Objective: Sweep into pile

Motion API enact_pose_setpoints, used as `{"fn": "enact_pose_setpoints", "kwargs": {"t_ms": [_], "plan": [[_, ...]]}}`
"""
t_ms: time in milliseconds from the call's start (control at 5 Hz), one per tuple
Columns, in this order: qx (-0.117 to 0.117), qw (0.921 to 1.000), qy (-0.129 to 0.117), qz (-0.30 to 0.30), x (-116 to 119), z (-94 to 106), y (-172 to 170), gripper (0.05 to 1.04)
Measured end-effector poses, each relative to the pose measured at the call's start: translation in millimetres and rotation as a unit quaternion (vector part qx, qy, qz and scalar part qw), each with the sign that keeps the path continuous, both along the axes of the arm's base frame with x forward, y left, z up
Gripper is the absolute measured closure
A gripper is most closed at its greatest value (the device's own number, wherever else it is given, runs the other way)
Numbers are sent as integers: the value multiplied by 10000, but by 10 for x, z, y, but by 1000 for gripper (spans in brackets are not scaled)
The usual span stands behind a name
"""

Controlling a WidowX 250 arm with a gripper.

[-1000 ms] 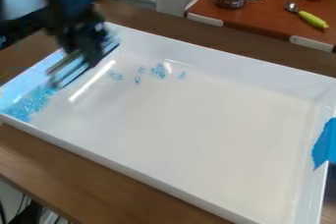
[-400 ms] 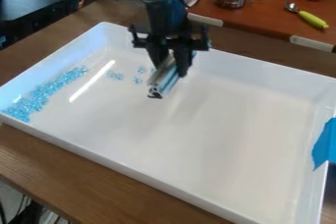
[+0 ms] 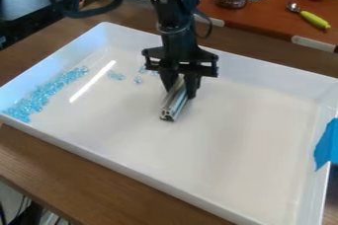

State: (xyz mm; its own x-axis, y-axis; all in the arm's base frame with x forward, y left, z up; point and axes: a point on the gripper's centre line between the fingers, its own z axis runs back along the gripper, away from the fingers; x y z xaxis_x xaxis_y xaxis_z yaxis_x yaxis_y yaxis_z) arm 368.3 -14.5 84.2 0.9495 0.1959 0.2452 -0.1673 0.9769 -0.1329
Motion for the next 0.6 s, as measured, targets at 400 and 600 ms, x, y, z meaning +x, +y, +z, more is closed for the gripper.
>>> {"fn": "enact_pose_setpoints", "kwargs": {"t_ms": [400,600], "plan": [[-75,9991,90,409,115,-7,271,708],[-41,9933,127,1144,128,16,513,708]]}}
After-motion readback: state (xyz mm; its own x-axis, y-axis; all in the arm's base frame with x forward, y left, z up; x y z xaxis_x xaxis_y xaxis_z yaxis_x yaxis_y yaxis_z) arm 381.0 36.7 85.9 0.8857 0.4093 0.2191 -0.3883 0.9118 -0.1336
